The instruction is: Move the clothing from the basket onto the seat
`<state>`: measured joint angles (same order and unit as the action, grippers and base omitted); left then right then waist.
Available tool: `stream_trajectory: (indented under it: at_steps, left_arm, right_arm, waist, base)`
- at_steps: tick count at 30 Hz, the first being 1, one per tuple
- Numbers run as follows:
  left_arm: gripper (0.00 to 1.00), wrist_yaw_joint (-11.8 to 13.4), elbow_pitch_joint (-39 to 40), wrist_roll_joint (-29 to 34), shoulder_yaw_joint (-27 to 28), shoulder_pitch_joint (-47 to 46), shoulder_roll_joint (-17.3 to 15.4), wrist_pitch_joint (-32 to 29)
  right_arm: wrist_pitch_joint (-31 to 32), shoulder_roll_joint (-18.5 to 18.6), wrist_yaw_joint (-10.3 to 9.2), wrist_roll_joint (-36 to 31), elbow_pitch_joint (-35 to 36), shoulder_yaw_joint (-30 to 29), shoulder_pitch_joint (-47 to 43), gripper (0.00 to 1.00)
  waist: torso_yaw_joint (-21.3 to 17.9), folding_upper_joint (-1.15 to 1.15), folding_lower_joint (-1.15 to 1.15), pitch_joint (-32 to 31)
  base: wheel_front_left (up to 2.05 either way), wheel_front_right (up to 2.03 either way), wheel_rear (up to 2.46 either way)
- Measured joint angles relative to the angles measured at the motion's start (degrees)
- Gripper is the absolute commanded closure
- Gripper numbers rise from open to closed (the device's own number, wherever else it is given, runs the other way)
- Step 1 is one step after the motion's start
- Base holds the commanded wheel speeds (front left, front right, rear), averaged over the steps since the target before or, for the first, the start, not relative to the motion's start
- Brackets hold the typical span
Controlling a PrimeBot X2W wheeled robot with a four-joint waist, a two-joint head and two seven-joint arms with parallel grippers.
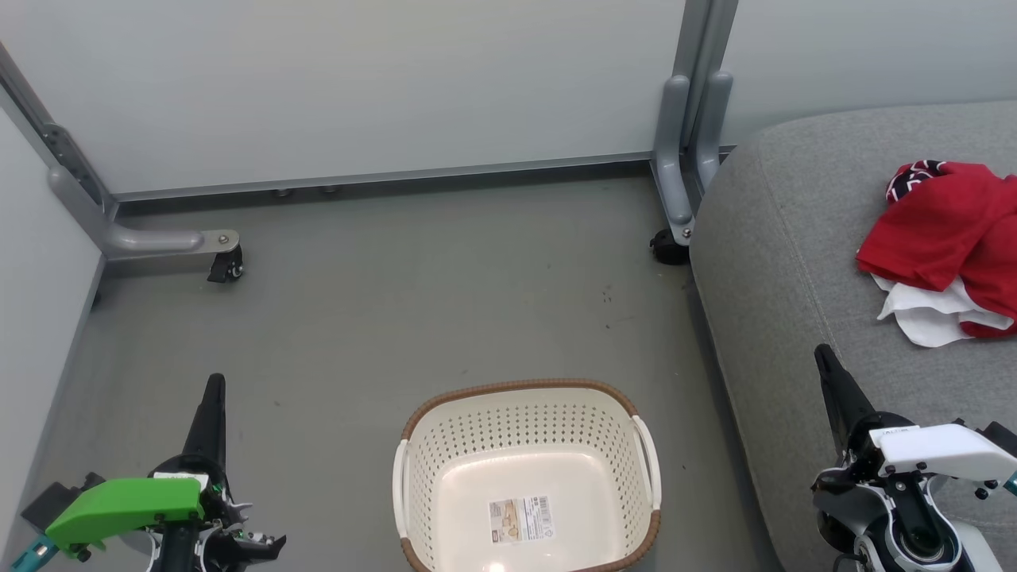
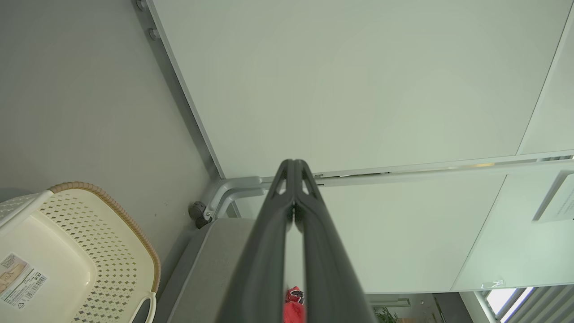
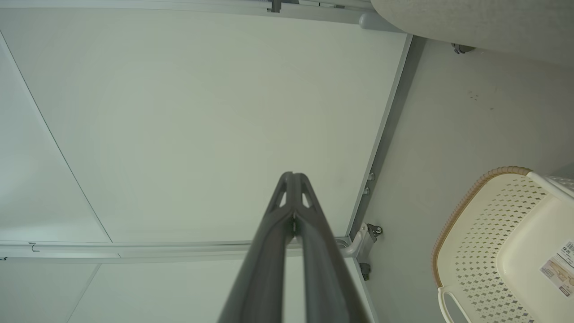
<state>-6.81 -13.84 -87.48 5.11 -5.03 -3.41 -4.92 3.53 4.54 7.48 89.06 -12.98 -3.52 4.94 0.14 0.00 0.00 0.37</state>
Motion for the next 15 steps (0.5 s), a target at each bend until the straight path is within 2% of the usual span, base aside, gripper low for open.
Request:
stream_trajectory:
  at_steps: [15]
  left_arm:
    - [1.00,-0.59,-0.19,-5.15,0.98,-0.91,0.31,-1.33]
  right_arm:
    - [1.18,-0.10,0.00,5.06,-0.93,-0.77,0.97,1.00]
  waist:
    - [-0.14,0.00,0.00,-0.19]
  base:
    - [0.00,0.00,0.00]
